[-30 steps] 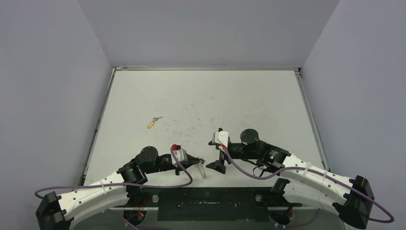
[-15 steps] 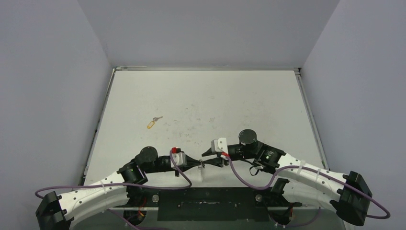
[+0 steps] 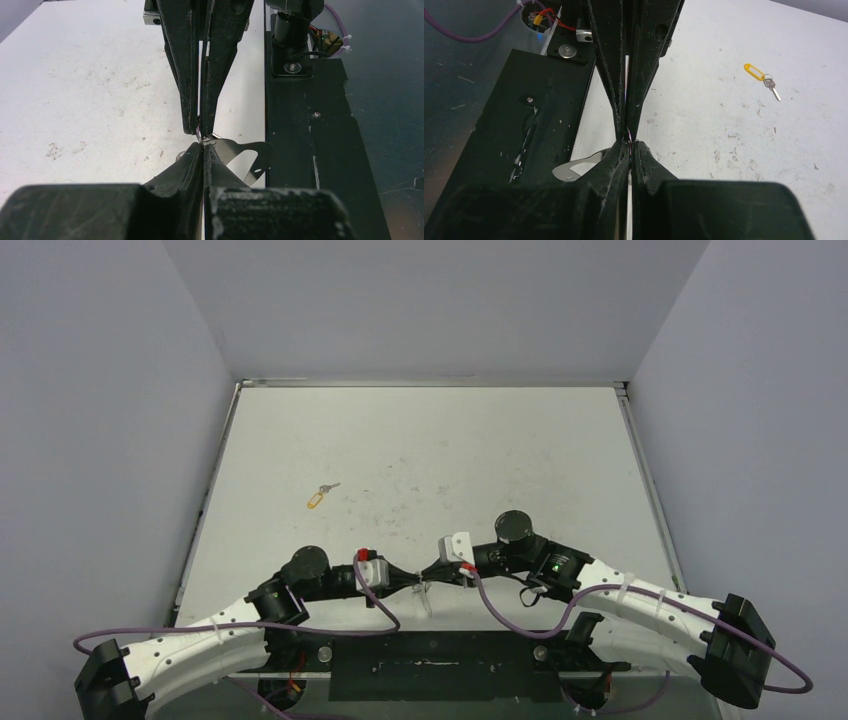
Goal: Put the keys on the keyring
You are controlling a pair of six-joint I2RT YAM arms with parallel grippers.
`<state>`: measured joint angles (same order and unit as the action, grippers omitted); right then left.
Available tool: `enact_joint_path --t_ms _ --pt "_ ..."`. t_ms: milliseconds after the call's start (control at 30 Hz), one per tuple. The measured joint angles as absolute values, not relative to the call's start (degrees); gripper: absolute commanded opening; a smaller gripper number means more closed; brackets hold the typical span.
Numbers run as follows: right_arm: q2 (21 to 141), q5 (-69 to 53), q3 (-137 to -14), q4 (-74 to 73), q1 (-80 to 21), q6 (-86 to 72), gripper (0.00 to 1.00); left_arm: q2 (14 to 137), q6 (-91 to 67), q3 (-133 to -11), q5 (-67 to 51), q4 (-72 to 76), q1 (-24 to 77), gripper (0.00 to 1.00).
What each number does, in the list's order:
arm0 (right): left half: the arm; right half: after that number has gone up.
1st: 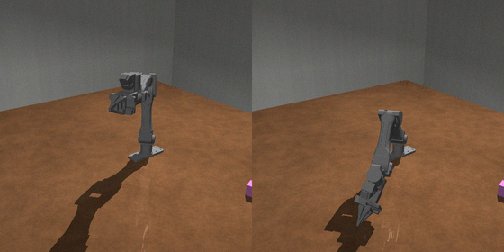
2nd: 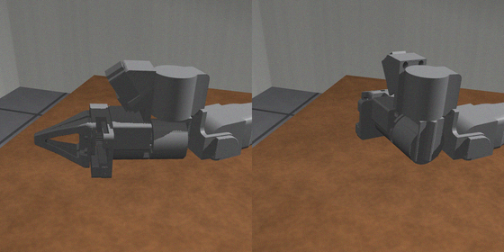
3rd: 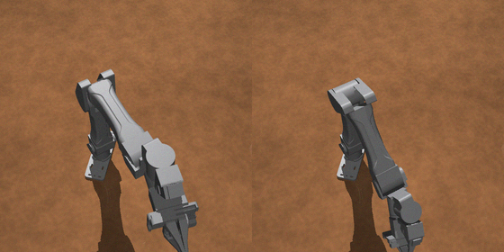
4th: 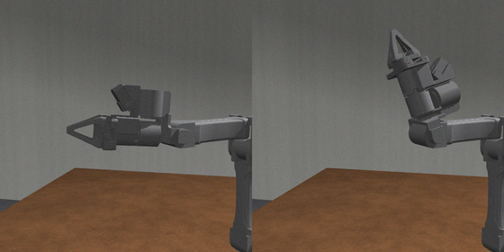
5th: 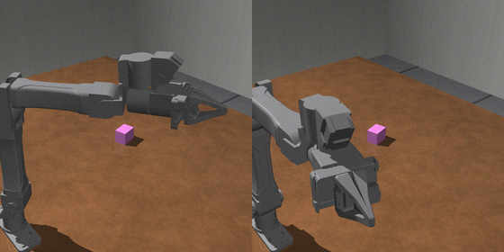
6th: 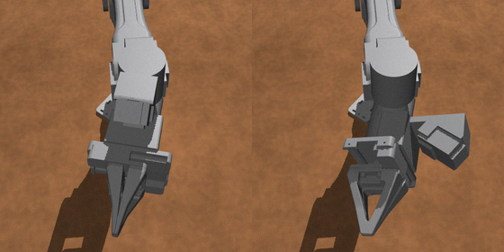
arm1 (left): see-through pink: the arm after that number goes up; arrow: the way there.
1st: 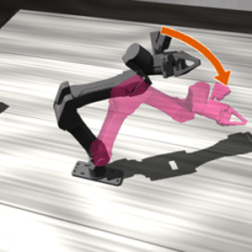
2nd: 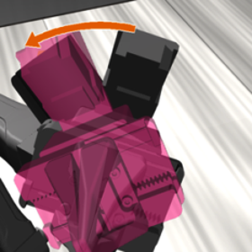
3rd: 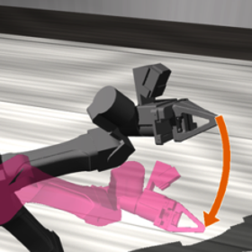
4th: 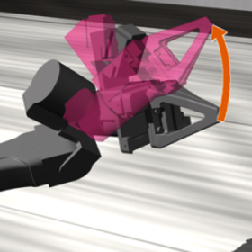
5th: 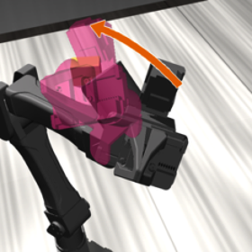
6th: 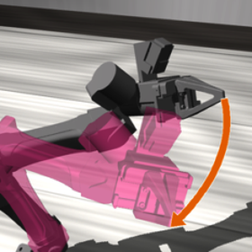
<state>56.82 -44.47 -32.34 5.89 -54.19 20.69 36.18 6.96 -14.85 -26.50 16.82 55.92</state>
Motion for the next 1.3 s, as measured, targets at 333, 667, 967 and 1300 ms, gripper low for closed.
enact_joint_path --t_ms 333,667,967,1300 --pt "57.01 -43.09 -34.61 -0.84 -54.46 21.80 0.00 35.66 7.66 -14.72 -24.67 16.21 55.94 0.29" --pt "65.80 -33.95 -49.87 -22.11 -55.18 21.50 0.00 32.05 7.77 -18.00 -16.60 7.33 55.94 0.39" --pt "69.36 -30.04 -55.29 -29.32 -57.67 19.42 0.00 35.14 7.73 -19.70 -16.19 5.45 55.94 0.39" --pt "70.78 -29.17 -56.36 -30.15 -60.12 18.61 0.00 40.82 7.70 -19.73 -18.74 7.66 55.94 0.26"
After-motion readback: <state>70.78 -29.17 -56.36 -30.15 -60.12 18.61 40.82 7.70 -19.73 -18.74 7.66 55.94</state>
